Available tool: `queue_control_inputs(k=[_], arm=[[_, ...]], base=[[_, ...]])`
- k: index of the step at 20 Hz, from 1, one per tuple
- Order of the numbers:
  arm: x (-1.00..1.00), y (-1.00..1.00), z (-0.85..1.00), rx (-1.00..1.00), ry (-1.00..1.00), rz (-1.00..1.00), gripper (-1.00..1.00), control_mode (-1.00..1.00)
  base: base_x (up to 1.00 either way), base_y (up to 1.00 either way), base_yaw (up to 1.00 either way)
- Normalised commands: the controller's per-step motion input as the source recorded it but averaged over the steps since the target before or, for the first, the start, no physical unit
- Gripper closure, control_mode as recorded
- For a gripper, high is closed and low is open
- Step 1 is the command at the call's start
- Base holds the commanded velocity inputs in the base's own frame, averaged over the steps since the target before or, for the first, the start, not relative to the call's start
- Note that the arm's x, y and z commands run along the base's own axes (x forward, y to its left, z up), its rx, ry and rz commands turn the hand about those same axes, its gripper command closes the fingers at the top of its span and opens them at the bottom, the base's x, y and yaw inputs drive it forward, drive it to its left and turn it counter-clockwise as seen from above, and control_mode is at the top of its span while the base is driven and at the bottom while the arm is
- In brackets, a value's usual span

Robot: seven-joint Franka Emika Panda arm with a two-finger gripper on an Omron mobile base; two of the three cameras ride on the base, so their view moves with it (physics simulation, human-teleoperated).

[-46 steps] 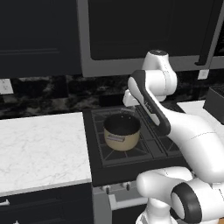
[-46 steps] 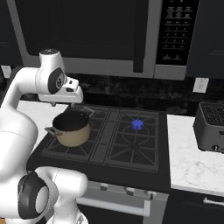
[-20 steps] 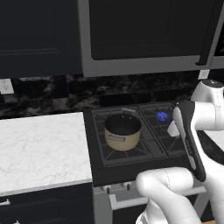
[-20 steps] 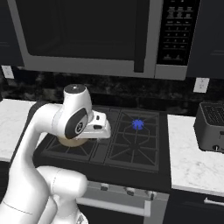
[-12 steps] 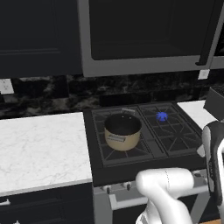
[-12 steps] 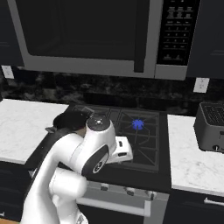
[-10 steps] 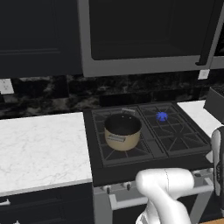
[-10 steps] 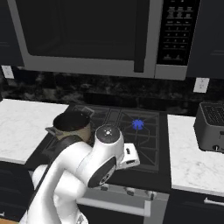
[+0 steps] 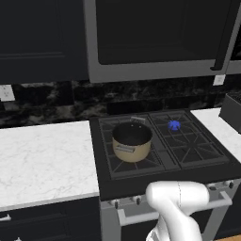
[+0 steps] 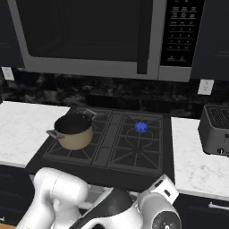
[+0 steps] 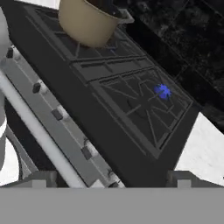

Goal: Turn off the rear right burner of the stove.

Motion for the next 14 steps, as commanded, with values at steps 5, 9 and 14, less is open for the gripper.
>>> queue_control_inputs(k=[5,9,14], arm=[[0.11,-0.23,-0.85,-0.17,-0.48,0.48,-1.0,-1.0],[0.33,0.03,-0.89,-0.02,-0.36,0.16,-1.0,-1.0],[0.38,0.12,-0.61,0.06,-0.2,0.0,-1.0,-1.0]], base=[[0.0,0.0,0.0],[0.0,0.0,0.0],[0.0,0.0,0.0]])
